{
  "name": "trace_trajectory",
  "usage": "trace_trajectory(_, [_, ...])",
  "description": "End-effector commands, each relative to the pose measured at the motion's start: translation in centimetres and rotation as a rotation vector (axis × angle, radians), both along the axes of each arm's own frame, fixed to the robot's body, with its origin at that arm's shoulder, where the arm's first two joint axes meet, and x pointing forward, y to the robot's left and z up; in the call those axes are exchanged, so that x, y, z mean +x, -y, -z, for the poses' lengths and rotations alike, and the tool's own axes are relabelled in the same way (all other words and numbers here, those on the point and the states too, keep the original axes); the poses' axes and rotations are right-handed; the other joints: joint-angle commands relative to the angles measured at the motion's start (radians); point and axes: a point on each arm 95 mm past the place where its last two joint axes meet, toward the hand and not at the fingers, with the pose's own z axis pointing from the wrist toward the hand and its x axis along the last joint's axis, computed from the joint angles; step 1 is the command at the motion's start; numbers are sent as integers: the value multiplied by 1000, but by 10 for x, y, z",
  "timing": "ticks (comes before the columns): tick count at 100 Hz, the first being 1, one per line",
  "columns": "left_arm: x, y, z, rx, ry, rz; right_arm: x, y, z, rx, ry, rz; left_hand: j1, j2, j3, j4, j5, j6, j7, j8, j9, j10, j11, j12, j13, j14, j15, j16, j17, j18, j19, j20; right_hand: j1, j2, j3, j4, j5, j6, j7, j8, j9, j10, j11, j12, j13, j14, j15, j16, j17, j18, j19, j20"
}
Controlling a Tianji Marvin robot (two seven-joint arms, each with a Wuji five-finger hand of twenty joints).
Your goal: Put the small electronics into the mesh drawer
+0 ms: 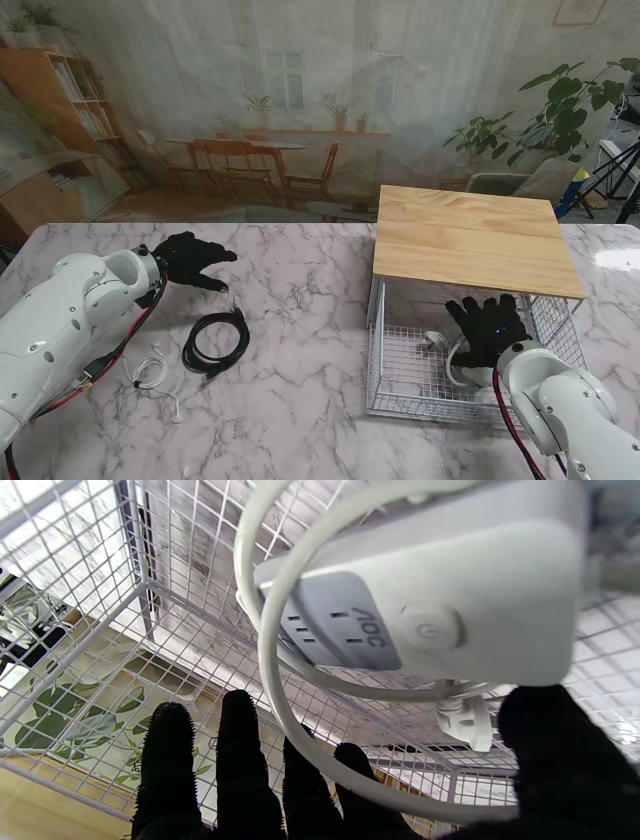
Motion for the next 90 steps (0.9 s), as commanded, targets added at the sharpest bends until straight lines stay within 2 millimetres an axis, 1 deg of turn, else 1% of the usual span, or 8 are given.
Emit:
trace_trajectory(1, [0,-1,0,12,-9,1,-3,0,0,20,-13,5,25,40,2,22,4,8,-9,6,-31,-2,17,-3,2,-6,-20,-6,-9,23,-13,7,35,-28,7,3,2,48,8,19,-32,17,16,8,-19,19,-37,20,-3,25,8,14])
trace_trajectory(15, [-1,-1,1,12,-9,0,-8,2,-3,48,-8,7,24,43,1,21,3,9,-9,6,-30,-2,17,-3,0,-7,-21,-6,-11,22,-13,6,-10,-4,-5,5,-3,37,10,21,-33,13,15,3,-29,25,-45,27,-11,18,5,10])
trace_trajectory(23, [-1,-1,1,11,-9,-1,-11,3,-6,61,-5,9,24,42,1,21,4,8,-8,6,-32,0,17,-4,-2,-6,-21,-7,-12,21,-15,5,-4,21,-27,2,-10,-11,-9,5,-33,3,0,-12,-34,35,-61,10,-18,8,-6,0])
trace_trajectory(33, [-1,-2,1,10,-8,-2,-17,4,-9,69,-11,13,23,43,1,21,4,9,-8,6,-31,-1,17,-4,-2,-7,-22,-7,-12,20,-15,5,-8,34,-41,1,-11,-39,-9,2,-37,5,-17,-25,-28,42,-55,11,-2,6,3,1])
trace_trajectory(46, [-1,-2,1,9,-8,-3,-24,3,-10,119,-15,34,24,43,1,21,4,9,-8,6,-31,-1,17,-4,-3,-8,-22,-7,-11,19,-15,4,-55,52,-65,-10,-11,-26,-5,1,-28,6,-22,-33,-25,47,-51,16,1,6,8,1])
trace_trajectory(64, [-2,-2,1,9,-9,-1,-37,3,-19,150,0,31,26,43,2,22,6,10,-7,7,-32,0,17,-4,-8,-8,-24,-9,-12,12,-17,3,-38,37,-64,-14,1,-11,1,-8,-25,9,-11,-37,-21,46,-51,17,8,-2,15,1])
trace_trajectory(76, [-3,-2,2,6,-14,-1,-46,2,-25,161,6,11,41,55,3,21,8,13,-6,7,-44,2,13,-7,-14,-11,-25,-12,-4,-40,-43,-19,-35,25,-63,-14,12,-13,7,-14,-22,12,-9,-41,-21,54,-48,22,21,-14,25,2])
trace_trajectory(90, [-7,-2,4,-10,-28,0,-56,1,-32,177,41,-4,50,55,1,21,8,16,-6,5,-83,15,-17,-53,-38,-22,-45,-48,2,-102,-75,-77,-28,20,-59,-14,28,-14,16,-18,-12,10,-5,-42,-21,55,-44,30,24,-17,31,1])
